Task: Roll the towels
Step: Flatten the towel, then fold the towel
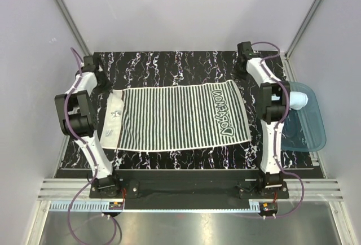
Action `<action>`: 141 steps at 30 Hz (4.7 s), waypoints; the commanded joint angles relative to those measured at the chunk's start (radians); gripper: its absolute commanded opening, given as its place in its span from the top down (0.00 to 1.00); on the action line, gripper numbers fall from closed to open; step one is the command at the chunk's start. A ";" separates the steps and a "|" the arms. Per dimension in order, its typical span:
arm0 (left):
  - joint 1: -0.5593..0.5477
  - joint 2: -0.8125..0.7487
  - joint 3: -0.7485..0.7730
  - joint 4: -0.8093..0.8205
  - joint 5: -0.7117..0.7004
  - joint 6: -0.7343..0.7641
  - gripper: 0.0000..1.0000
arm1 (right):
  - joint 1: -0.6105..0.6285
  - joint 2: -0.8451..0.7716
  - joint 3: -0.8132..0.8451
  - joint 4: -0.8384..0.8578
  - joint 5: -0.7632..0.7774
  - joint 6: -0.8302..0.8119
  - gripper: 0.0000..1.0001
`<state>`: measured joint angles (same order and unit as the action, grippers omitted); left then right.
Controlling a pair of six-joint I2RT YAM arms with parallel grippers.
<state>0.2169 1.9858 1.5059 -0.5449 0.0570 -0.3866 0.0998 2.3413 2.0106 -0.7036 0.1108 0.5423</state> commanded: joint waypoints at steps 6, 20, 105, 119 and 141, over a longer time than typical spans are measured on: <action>0.010 0.143 0.292 -0.021 -0.089 0.054 1.00 | -0.031 0.179 0.339 -0.054 0.009 -0.022 1.00; 0.041 0.257 0.481 -0.162 -0.141 0.078 0.28 | -0.064 0.238 0.542 -0.119 -0.040 -0.038 0.38; 0.157 -0.729 -0.662 0.071 -0.063 -0.268 1.00 | -0.015 -0.852 -0.924 0.124 -0.372 -0.030 0.14; 0.157 -0.805 -0.654 0.030 0.020 -0.198 1.00 | -0.022 -0.768 -1.078 0.115 -0.240 0.050 0.26; 0.202 -0.789 -0.655 0.062 0.129 -0.192 1.00 | -0.063 -0.720 -1.159 0.179 -0.140 0.113 0.69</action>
<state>0.4110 1.2079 0.8185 -0.5213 0.1555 -0.5941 0.0433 1.5917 0.8631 -0.5648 -0.0689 0.6453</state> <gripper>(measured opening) 0.020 0.349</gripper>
